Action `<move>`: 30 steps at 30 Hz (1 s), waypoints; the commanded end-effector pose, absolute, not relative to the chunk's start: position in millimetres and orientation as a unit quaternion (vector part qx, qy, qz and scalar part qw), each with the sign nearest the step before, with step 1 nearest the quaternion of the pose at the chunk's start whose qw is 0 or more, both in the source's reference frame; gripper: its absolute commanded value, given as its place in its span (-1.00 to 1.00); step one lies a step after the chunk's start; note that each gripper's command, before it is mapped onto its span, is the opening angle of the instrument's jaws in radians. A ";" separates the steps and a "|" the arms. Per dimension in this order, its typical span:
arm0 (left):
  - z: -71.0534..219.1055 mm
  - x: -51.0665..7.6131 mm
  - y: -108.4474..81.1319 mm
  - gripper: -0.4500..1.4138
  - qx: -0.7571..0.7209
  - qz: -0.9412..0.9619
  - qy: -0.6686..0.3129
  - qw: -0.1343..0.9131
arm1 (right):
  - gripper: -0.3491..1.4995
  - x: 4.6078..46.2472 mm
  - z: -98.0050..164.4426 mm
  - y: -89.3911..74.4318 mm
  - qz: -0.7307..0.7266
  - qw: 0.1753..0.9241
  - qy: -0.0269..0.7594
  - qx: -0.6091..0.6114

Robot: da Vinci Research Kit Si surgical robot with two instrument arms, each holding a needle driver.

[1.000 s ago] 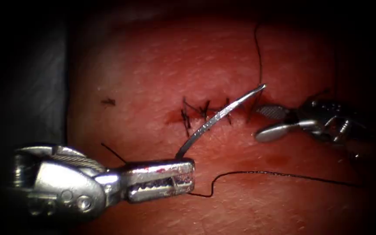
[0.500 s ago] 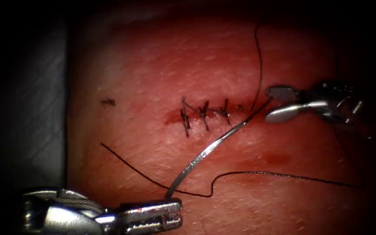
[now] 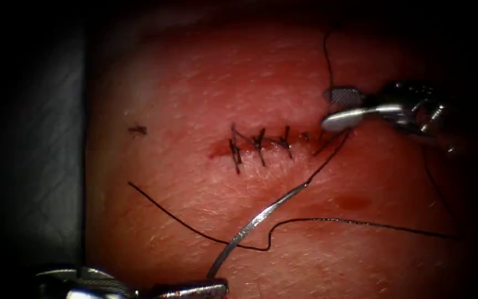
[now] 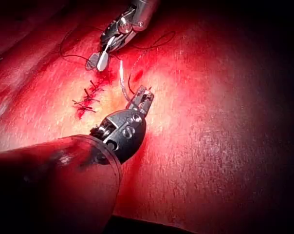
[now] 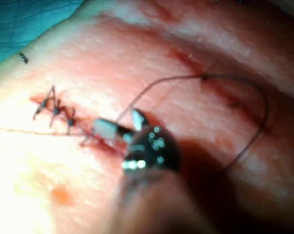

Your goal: Wound Closure

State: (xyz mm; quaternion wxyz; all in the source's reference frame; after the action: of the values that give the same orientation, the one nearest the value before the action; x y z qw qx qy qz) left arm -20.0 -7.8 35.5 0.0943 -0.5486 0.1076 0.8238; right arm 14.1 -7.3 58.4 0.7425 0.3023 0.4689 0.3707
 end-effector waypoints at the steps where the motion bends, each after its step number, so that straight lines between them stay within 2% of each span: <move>1: 36.3 -20.6 -8.3 -1.00 -0.551 0.822 0.106 0.095 | -0.66 15.2 59.0 -8.1 0.378 0.738 0.465 0.309; 2: 36.3 -20.6 -8.5 -1.00 -0.551 0.822 0.106 0.094 | -1.00 15.4 59.0 -8.1 0.385 0.735 0.462 0.313; 9: 36.5 -20.3 -9.7 -1.00 -0.551 0.823 0.102 0.096 | -1.00 14.7 58.5 -7.2 0.426 0.722 0.441 0.319; 30: 37.0 -19.9 -10.5 -1.00 -0.553 0.821 0.097 0.106 | -1.00 11.8 53.6 -3.3 0.466 0.686 0.468 0.305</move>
State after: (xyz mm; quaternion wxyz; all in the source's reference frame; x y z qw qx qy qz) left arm -19.3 -10.1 36.4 0.1053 -0.5519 0.0983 0.8214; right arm 11.1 -2.6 53.0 0.6849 0.3033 0.4701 0.4668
